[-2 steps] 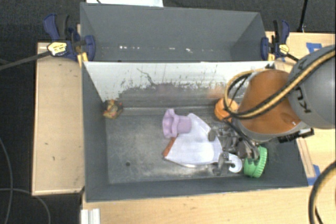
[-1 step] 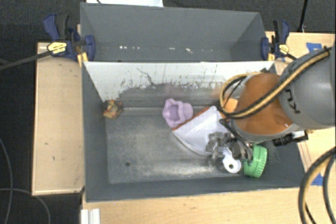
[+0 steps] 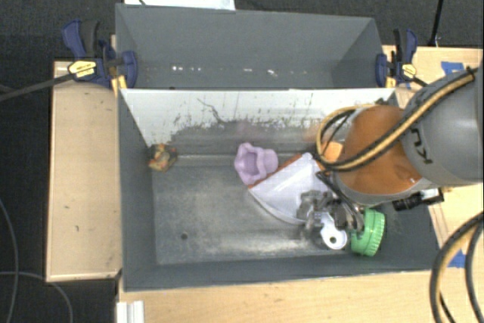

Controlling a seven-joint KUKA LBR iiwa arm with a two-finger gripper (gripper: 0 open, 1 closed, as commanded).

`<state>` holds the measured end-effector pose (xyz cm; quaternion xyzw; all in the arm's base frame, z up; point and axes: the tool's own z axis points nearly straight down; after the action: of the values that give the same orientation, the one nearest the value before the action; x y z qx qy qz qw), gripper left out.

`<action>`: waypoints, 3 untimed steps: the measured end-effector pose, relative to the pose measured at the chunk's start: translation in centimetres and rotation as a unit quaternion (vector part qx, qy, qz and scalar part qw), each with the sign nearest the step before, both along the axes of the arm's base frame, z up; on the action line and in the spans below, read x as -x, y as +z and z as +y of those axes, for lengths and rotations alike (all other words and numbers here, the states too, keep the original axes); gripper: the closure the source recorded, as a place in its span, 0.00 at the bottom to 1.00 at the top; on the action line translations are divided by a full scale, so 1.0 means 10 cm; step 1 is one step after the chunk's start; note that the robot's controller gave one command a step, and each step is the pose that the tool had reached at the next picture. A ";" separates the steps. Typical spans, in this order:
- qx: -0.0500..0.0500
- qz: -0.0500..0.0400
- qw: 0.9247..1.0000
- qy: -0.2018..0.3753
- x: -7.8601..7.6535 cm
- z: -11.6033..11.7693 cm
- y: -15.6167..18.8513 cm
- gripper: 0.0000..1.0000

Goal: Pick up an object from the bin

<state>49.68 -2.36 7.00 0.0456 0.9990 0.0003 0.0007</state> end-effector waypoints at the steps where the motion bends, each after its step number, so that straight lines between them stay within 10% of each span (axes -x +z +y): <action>1: 0.000 0.000 1.000 0.003 0.02 -0.06 0.84 1.00; 3: 0.000 0.001 1.000 0.007 0.04 -0.21 0.44 1.00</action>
Offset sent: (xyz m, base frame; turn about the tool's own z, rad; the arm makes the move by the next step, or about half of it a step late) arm 0.0000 0.0000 0.0000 0.0000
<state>49.28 -4.46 11.38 0.0391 0.9992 0.0008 -0.0003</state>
